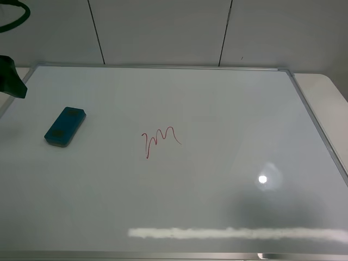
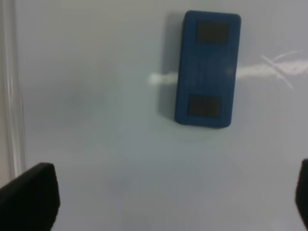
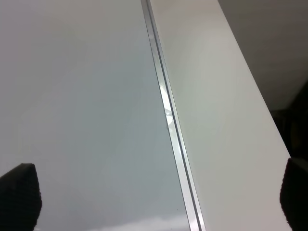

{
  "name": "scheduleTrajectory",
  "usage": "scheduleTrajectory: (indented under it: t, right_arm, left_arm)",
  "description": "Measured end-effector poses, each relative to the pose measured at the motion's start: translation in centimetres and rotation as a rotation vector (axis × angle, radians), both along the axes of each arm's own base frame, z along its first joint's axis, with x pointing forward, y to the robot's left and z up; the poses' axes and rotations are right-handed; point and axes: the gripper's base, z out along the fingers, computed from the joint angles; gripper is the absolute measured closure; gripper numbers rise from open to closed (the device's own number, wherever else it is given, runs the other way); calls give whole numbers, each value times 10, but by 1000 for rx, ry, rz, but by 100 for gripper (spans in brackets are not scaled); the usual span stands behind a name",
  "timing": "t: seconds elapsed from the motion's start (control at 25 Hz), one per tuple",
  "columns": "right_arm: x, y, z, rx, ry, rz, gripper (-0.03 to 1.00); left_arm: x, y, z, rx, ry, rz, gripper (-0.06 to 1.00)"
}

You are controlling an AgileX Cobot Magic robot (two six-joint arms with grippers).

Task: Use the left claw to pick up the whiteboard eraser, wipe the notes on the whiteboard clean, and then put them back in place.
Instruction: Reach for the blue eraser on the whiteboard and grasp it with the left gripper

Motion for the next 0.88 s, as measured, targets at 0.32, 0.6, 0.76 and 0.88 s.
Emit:
scheduleTrajectory:
  t: [0.32,0.6,0.76,0.88]
  right_arm:
    - [0,0,0,0,0,0,-2]
    - [0,0,0,0,0,0,-2]
    - [0,0,0,0,0,0,-2]
    - [0,0,0,0,0,0,-2]
  left_arm:
    - [35,-3,-28,15,126,-61,-5]
    - [58,-4,-54,20,217,-73,-5]
    - [70,-4,-66,22,255,-80,-5]
    - [79,-4,-74,22,280,-81,-5]
